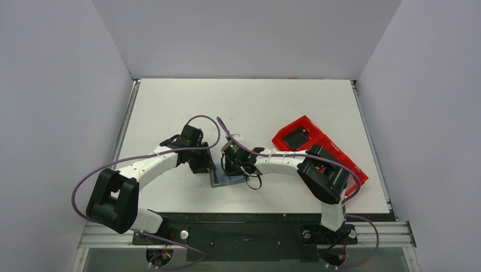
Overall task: Take the credit cards out of the card holder
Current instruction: Remove the credit card from the card holder.
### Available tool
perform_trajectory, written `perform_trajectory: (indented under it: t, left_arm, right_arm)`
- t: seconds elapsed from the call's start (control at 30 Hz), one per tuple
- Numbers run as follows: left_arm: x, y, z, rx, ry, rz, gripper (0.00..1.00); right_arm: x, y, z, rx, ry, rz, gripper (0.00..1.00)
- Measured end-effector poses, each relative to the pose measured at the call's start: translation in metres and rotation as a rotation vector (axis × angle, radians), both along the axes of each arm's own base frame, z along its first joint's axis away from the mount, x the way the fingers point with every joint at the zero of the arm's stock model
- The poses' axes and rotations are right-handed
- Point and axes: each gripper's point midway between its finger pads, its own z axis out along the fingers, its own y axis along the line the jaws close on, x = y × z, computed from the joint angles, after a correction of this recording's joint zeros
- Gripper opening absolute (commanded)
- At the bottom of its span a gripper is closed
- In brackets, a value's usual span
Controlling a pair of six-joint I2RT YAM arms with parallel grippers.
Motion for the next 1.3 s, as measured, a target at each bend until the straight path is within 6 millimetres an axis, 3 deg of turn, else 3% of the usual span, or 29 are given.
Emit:
perform_trajectory:
  t: [0.33, 0.77, 0.9, 1.07, 1.13, 1.3]
  left_arm:
    - [-0.005, -0.013, -0.017, -0.034, 0.047, -0.010, 0.34]
    - [-0.002, -0.023, -0.025, -0.060, 0.055, -0.014, 0.27]
    - [-0.001, -0.025, -0.027, -0.069, 0.056, -0.013, 0.19]
    - [0.000, -0.026, -0.029, -0.074, 0.061, -0.001, 0.00]
    - [0.000, -0.025, -0.030, -0.067, 0.062, 0.004, 0.00]
    - [0.001, -0.023, -0.030, -0.058, 0.055, 0.013, 0.00]
  right_arm:
    - [0.000, 0.003, 0.000, 0.046, 0.017, 0.007, 0.00]
    - [0.001, 0.003, 0.000, 0.051, 0.020, 0.009, 0.00]
    - [0.001, 0.003, 0.000, 0.055, 0.026, 0.010, 0.00]
    - [0.001, 0.003, 0.000, 0.057, 0.027, 0.012, 0.00]
    - [0.001, 0.003, 0.000, 0.056, 0.027, 0.013, 0.02]
    - [0.000, 0.001, 0.002, 0.040, 0.029, 0.023, 0.20]
